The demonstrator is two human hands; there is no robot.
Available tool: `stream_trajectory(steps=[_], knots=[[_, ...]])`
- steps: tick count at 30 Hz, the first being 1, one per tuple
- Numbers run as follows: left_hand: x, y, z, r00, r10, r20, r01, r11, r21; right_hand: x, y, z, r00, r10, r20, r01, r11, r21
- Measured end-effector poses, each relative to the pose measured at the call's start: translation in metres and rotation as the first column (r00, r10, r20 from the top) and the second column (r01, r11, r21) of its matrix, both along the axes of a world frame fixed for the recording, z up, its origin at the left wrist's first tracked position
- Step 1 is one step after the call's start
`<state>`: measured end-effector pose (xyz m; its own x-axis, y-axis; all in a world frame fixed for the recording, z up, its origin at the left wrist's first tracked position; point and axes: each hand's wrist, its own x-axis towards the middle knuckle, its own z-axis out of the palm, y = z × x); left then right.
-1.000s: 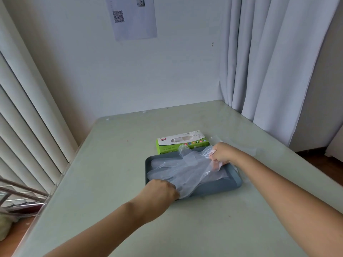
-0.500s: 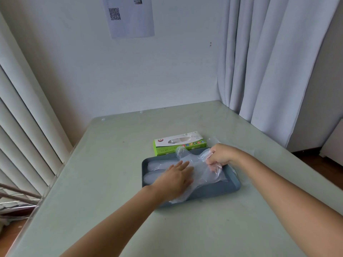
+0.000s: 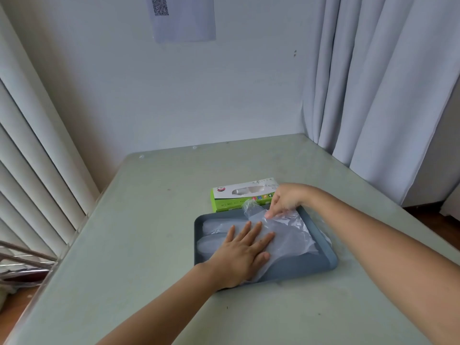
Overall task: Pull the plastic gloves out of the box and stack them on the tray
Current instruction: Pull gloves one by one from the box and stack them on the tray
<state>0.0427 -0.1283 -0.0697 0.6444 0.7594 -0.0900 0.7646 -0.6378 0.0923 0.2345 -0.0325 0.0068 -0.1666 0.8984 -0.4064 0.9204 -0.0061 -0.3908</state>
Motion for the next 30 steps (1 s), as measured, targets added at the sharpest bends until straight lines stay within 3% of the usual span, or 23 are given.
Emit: stream_trajectory(steps=[7, 10, 14, 24, 30], knots=[[0.001, -0.003, 0.004, 0.999, -0.026, 0.027, 0.026, 1.000, -0.005, 0.009, -0.013, 0.011, 0.978, 0.104, -0.181, -0.127, 0.985, -0.120], [0.001, -0.005, 0.007, 0.999, -0.033, 0.023, 0.033, 0.999, -0.011, 0.007, -0.014, 0.010, 0.973, 0.121, -0.195, -0.143, 0.984, -0.102], [0.002, -0.006, 0.011, 0.999, -0.035, 0.002, 0.035, 0.999, -0.011, -0.005, -0.014, 0.003, 0.978, 0.102, -0.181, -0.102, 0.995, 0.009], [0.002, -0.007, 0.013, 1.000, -0.021, -0.021, 0.020, 0.999, -0.047, -0.011, -0.016, -0.008, 0.914, 0.164, -0.370, -0.092, 0.975, 0.204], [0.004, -0.009, 0.017, 0.997, 0.028, -0.073, -0.034, 0.996, -0.078, -0.026, -0.012, -0.022, 0.914, 0.142, -0.379, 0.073, 0.863, 0.500]])
